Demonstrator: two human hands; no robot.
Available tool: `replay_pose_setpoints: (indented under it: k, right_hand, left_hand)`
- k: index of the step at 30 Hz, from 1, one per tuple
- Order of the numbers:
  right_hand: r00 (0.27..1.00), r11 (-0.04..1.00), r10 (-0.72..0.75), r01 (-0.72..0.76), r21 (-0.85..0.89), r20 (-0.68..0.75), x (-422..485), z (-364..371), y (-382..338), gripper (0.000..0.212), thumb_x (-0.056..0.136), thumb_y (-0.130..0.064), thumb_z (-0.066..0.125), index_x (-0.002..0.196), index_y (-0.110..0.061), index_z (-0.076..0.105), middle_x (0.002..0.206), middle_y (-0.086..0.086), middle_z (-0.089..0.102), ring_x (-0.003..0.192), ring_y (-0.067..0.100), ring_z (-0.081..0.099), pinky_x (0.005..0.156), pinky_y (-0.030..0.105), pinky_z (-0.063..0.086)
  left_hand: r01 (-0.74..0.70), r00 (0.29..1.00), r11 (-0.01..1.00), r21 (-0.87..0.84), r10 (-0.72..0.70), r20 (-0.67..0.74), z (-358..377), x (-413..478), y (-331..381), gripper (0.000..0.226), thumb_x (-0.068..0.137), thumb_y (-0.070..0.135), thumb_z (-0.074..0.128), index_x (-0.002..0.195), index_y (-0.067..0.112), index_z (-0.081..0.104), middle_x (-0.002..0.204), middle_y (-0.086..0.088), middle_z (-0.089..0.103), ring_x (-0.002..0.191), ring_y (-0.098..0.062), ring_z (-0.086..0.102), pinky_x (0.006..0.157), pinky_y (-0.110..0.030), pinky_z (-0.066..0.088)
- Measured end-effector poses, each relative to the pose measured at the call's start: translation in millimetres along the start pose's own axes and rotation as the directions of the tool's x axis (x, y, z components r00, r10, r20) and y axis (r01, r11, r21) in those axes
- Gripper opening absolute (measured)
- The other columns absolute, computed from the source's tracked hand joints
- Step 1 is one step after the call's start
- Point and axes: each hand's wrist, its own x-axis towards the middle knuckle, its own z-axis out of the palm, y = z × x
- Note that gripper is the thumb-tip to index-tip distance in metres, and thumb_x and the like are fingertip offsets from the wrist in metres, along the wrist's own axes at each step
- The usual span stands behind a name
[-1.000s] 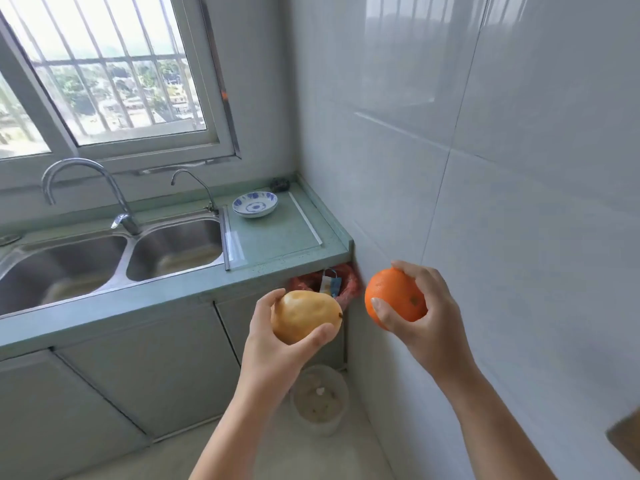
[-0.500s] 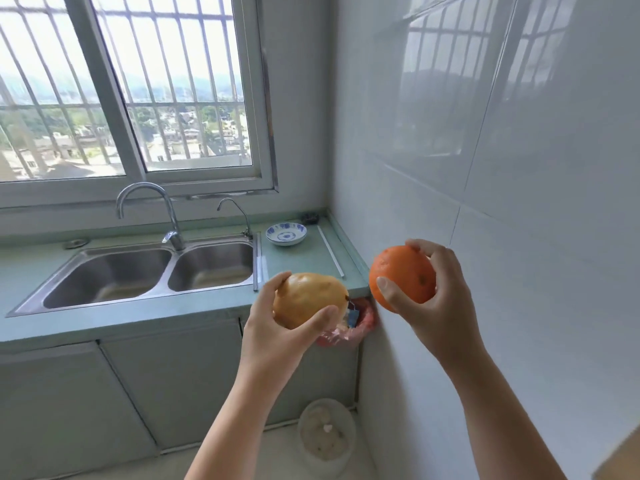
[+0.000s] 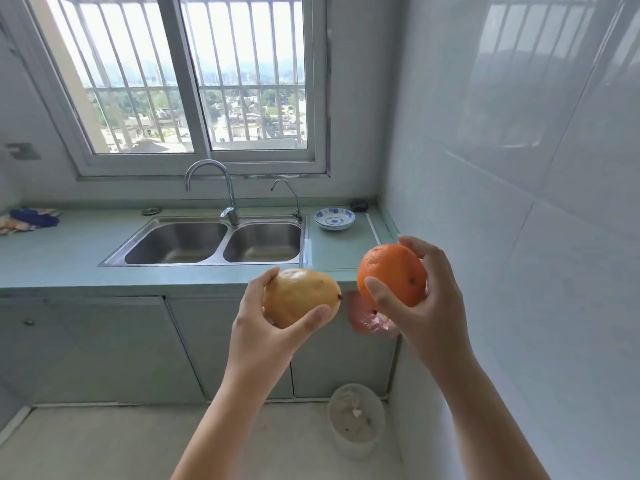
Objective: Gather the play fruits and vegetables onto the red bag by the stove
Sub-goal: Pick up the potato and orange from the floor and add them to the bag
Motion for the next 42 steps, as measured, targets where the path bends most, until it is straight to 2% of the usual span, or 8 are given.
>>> replay_pose_setpoints:
  k: [6,9,13,18,27,32,38,42]
  right_hand:
    - [0.994,0.997,-0.006,-0.002,0.071,0.109,0.3,49.1,-3.9,0.051,0.06,-0.056,0.063,0.106,-0.045,0.045,0.108,-0.026,0.045,0.097,-0.008,0.048,0.069,0.008,0.044]
    - [0.988,0.994,-0.033,0.016,0.111,0.152,4.2,77.0,-6.6,0.054,0.061,-0.055,0.063,0.109,-0.038,0.047,0.111,-0.018,0.048,0.096,-0.012,0.046,0.07,0.001,0.037]
    - [0.98,0.99,-0.044,0.017,0.139,0.192,11.4,116.4,-11.2,0.055,0.061,-0.053,0.063,0.11,-0.035,0.049,0.109,-0.016,0.05,0.097,-0.012,0.046,0.073,0.0,0.035]
    - [0.96,0.986,-0.054,0.008,0.165,0.274,22.0,169.0,-26.5,0.05,0.06,-0.052,0.066,0.105,-0.046,0.047,0.112,-0.021,0.047,0.097,-0.012,0.046,0.07,0.0,0.036]
    - [0.933,0.978,-0.083,0.008,0.208,0.35,38.0,291.2,-71.0,0.05,0.057,-0.056,0.063,0.104,-0.052,0.046,0.111,-0.024,0.048,0.098,-0.008,0.047,0.069,0.005,0.04]
    - [0.91,0.976,-0.125,0.04,0.216,0.396,33.0,361.8,-96.7,0.05,0.058,-0.055,0.062,0.105,-0.049,0.046,0.112,-0.022,0.048,0.098,-0.011,0.045,0.07,0.003,0.039]
    - [0.856,0.963,-0.139,0.0,0.268,0.498,10.9,436.6,-119.9,0.053,0.058,-0.053,0.066,0.108,-0.045,0.05,0.114,-0.021,0.048,0.099,-0.009,0.046,0.071,0.003,0.039]
    - [0.797,0.949,-0.149,-0.052,0.312,0.586,-9.2,481.7,-137.6,0.053,0.056,-0.054,0.066,0.107,-0.046,0.051,0.112,-0.022,0.049,0.099,-0.007,0.047,0.073,0.012,0.042]
  left_hand:
    - [0.02,0.993,0.998,0.06,-0.013,-0.119,-35.9,4.7,-11.8,0.086,0.044,0.052,0.079,0.122,0.037,0.045,0.112,0.018,0.048,0.103,-0.013,0.055,0.088,-0.032,0.048]
    - [0.028,0.986,0.995,0.092,-0.012,-0.168,-56.8,11.9,-21.4,0.087,0.047,0.055,0.083,0.123,0.035,0.045,0.112,0.017,0.048,0.102,-0.014,0.055,0.088,-0.034,0.049]
    - [0.054,0.974,0.994,0.093,-0.032,-0.223,-88.4,26.5,-35.8,0.08,0.045,0.051,0.077,0.117,0.041,0.044,0.112,0.017,0.047,0.103,-0.014,0.054,0.086,-0.032,0.048]
    - [0.077,0.964,0.994,0.074,-0.055,-0.262,-128.5,52.8,-51.0,0.086,0.044,0.052,0.08,0.121,0.039,0.045,0.119,0.007,0.048,0.104,-0.017,0.055,0.088,-0.037,0.05]
    - [0.065,0.947,0.995,0.081,-0.036,-0.32,-233.2,104.6,-84.0,0.092,0.041,0.063,0.079,0.122,0.042,0.043,0.119,0.012,0.046,0.105,-0.014,0.056,0.086,-0.037,0.052]
    - [0.08,0.932,0.994,0.07,-0.05,-0.359,-297.7,118.0,-108.7,0.082,0.047,0.051,0.081,0.119,0.044,0.043,0.117,0.013,0.047,0.104,-0.013,0.056,0.087,-0.035,0.051]
    - [0.139,0.891,0.988,0.075,-0.091,-0.445,-367.1,111.0,-140.9,0.087,0.039,0.066,0.076,0.117,0.049,0.041,0.12,0.014,0.046,0.103,-0.01,0.057,0.084,-0.032,0.052]
    - [0.181,0.846,0.98,0.087,-0.109,-0.522,-408.0,95.9,-153.9,0.085,0.04,0.066,0.076,0.115,0.055,0.039,0.122,0.011,0.048,0.103,-0.012,0.058,0.085,-0.033,0.052]
